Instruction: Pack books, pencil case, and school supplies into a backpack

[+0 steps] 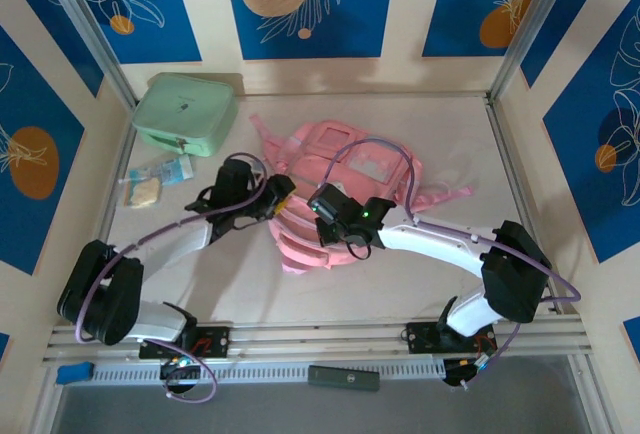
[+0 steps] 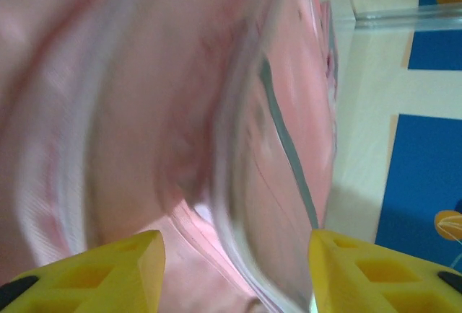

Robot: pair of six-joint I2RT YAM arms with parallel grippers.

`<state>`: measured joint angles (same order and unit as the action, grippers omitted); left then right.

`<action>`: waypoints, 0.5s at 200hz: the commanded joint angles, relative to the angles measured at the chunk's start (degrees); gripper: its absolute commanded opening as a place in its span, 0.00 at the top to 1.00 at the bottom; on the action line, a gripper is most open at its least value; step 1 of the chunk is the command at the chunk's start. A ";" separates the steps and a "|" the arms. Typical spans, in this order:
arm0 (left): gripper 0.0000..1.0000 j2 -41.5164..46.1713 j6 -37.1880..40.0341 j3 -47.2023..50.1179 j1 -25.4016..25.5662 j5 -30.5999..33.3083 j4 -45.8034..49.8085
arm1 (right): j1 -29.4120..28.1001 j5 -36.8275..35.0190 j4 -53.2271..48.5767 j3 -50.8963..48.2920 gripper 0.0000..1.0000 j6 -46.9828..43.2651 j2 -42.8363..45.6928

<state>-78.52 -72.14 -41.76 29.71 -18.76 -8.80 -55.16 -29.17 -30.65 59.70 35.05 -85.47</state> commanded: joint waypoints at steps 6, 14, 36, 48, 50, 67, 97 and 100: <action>0.46 1.62 -8.06 1.16 5.44 9.35 -5.25 | -0.20 0.37 -1.87 1.03 1.00 1.03 -0.01; 0.46 1.11 -7.72 0.00 6.79 11.40 -3.71 | -0.21 0.38 -1.63 1.03 1.00 0.90 -0.05; 0.55 -1.43 -7.37 -2.55 8.19 13.78 -0.74 | -0.14 0.12 -1.53 1.42 1.00 0.99 -0.61; 0.65 -2.22 -7.73 -1.98 8.23 14.55 -2.92 | -0.20 -0.34 -2.01 1.88 1.00 1.19 -1.08; 0.66 -2.24 -7.75 -1.98 8.25 15.01 -2.79 | -0.17 -0.42 -2.23 2.08 1.00 1.28 -1.21; 0.78 -2.08 -6.17 -2.92 8.20 17.93 0.70 | -0.29 -2.27 -4.88 3.24 1.00 2.17 -1.68; 1.00 -1.77 -1.56 -5.86 6.38 20.52 8.27 | -0.39 -5.37 -9.79 3.54 1.00 4.14 -0.59; 1.00 -1.70 -1.30 -5.88 6.09 20.52 8.41 | -0.32 -5.61 -10.16 3.43 1.00 4.27 -0.39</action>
<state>-80.36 -77.82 -44.73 37.89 -4.89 -6.04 -55.20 -30.59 -33.32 62.00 36.80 -86.98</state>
